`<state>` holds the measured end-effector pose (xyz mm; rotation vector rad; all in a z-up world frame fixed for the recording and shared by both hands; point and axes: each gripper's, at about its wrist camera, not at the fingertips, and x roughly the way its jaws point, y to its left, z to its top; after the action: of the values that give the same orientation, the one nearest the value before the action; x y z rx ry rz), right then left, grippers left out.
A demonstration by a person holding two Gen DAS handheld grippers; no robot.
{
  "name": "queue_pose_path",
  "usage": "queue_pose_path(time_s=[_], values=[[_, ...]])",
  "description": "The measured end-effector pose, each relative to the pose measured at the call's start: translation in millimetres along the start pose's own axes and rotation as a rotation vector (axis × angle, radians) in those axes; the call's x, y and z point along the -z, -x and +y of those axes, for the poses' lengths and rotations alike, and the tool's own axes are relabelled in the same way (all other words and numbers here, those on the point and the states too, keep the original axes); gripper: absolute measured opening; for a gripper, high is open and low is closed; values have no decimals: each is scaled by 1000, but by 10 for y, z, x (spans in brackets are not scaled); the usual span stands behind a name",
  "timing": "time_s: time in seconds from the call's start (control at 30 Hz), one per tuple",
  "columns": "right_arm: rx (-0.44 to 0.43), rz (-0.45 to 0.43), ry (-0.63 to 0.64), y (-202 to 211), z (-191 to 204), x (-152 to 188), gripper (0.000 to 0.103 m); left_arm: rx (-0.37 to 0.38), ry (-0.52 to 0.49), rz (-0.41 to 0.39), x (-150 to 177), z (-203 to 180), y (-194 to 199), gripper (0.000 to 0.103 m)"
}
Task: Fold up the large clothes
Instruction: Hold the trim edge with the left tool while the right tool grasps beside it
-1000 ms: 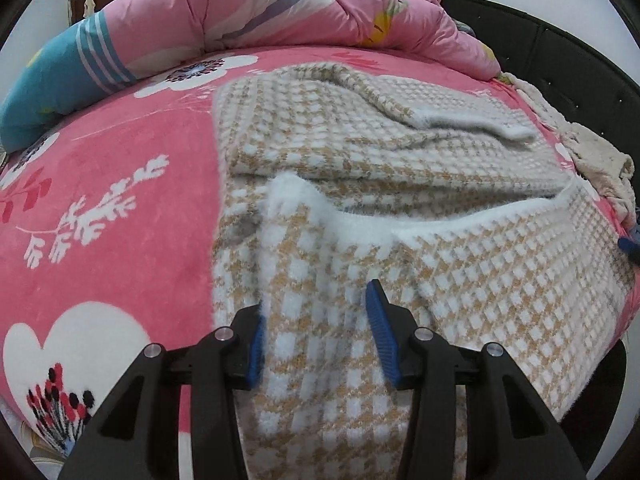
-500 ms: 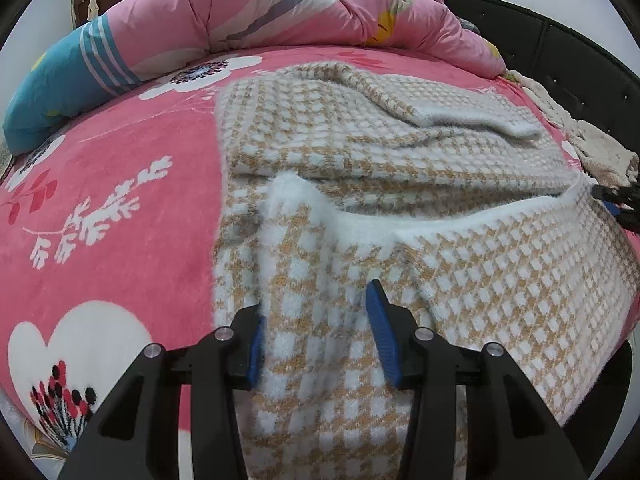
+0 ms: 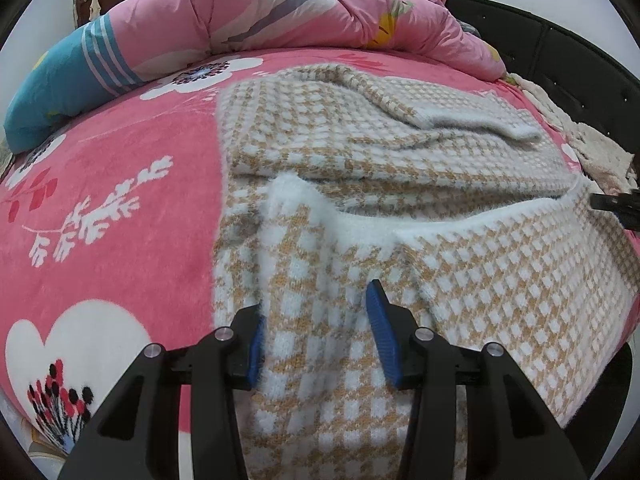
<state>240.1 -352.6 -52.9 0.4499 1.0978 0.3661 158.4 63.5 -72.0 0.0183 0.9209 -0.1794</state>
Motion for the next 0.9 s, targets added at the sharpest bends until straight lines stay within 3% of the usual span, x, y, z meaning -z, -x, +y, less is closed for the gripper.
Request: queue_pose_path(time_s=[0.17,0.33,0.53,0.9], values=[[16,1,28,85,110,171,41,-5,0,-4,-1,13,-1,44],[75,33,93,150,285,450,31,-16,-6,-12,3,2,6,44],[147,25,106,-35,364,415,31,-16,-2,-11,8,0,7,44],[148,12,66,-137,371,339,31,-18,-2,-12,-3,14,6,44]])
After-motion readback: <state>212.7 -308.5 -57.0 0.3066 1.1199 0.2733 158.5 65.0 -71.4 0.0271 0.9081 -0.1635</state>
